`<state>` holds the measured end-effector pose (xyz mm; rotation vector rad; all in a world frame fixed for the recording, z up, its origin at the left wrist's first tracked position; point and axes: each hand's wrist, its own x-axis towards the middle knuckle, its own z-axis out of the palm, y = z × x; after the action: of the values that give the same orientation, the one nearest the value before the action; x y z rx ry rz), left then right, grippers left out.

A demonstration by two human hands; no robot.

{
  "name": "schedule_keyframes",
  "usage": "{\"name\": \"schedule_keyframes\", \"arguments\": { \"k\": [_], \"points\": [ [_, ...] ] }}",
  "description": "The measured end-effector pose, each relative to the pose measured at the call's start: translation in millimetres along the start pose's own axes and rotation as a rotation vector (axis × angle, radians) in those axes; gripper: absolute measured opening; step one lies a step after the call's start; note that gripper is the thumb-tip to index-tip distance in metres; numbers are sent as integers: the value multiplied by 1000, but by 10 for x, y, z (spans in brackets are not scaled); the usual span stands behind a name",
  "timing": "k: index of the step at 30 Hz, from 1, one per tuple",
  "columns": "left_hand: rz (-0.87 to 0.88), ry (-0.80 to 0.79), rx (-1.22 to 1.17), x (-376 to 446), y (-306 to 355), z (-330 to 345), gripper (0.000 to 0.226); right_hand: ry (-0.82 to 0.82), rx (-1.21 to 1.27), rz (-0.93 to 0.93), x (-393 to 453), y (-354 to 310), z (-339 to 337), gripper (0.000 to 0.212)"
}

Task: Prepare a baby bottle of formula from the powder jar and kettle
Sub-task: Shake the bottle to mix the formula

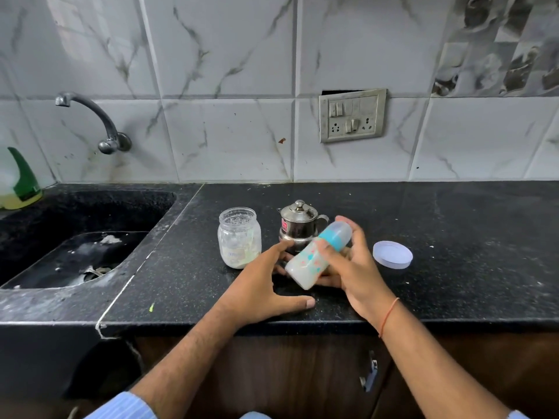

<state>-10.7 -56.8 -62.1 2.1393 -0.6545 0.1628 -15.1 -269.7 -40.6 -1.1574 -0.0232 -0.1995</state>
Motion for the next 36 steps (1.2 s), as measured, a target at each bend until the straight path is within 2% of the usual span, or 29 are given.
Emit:
{"name": "schedule_keyframes", "arguments": {
  "k": [1, 3, 4, 7, 10, 11, 13, 14, 15, 17, 18, 21, 22, 24, 25, 28, 29, 31, 32, 35, 36],
  "points": [
    [-2, 7, -1, 6, -1, -4, 110, 42, 7, -33, 5, 15, 1, 54],
    [-23, 9, 1, 10, 4, -3, 114, 185, 189, -81, 21, -15, -32, 54],
    [-23, 8, 0, 5, -3, -1, 115, 184, 217, -62, 31, -25, -43, 53],
    [-4, -3, -11, 8, -18, 8, 110, 11, -26, -17, -6, 0, -5, 54],
    [-21, 3, -12, 13, -8, -4, 112, 185, 178, -72, 19, -24, -47, 53],
    [-15, 2, -12, 11, -1, -7, 112, 170, 204, -40, 17, -47, -51, 52],
    [3, -6, -14, 11, 3, 3, 110, -21, 2, 25, -24, -38, -31, 54],
    [10, -6, -16, 10, -3, 5, 110, -67, -65, 23, -39, -11, -22, 56],
    [11, -2, -18, 16, -13, 4, 110, -27, -53, -15, -30, 5, -14, 56],
    [-4, 3, -21, 15, -11, 2, 111, 141, 120, -84, -22, -17, -51, 53],
    [-5, 2, -24, 12, -10, 1, 111, 159, 157, -70, -13, -25, -66, 51],
    [16, -4, -14, 6, -17, 0, 110, -31, -51, -14, -61, -2, -10, 54],
    [14, 1, -13, 11, -22, -6, 111, 8, -37, -40, -52, 8, -2, 56],
    [-7, 0, -18, 9, -17, -2, 113, 187, 162, -99, -27, -25, -39, 53],
    [-6, -3, -16, 2, -8, 0, 114, 212, 211, -84, -8, -35, -55, 50],
    [11, -6, -10, -4, 3, -4, 109, 9, -52, -16, -42, 0, -11, 51],
    [12, -4, -11, 2, 0, -11, 109, 37, -54, -39, -34, 20, -13, 51],
    [-4, -4, -8, 3, 6, -16, 114, 174, 118, -78, -17, -9, -48, 47],
    [-5, -8, -7, -2, 14, -15, 115, 176, 147, -61, -2, -25, -61, 47],
    [8, -15, -15, -4, -1, -1, 111, -18, -77, 8, -20, 9, 4, 53],
    [5, -7, -16, 4, -3, -1, 110, 30, -54, -17, -10, 27, 6, 52]
  ]
}}
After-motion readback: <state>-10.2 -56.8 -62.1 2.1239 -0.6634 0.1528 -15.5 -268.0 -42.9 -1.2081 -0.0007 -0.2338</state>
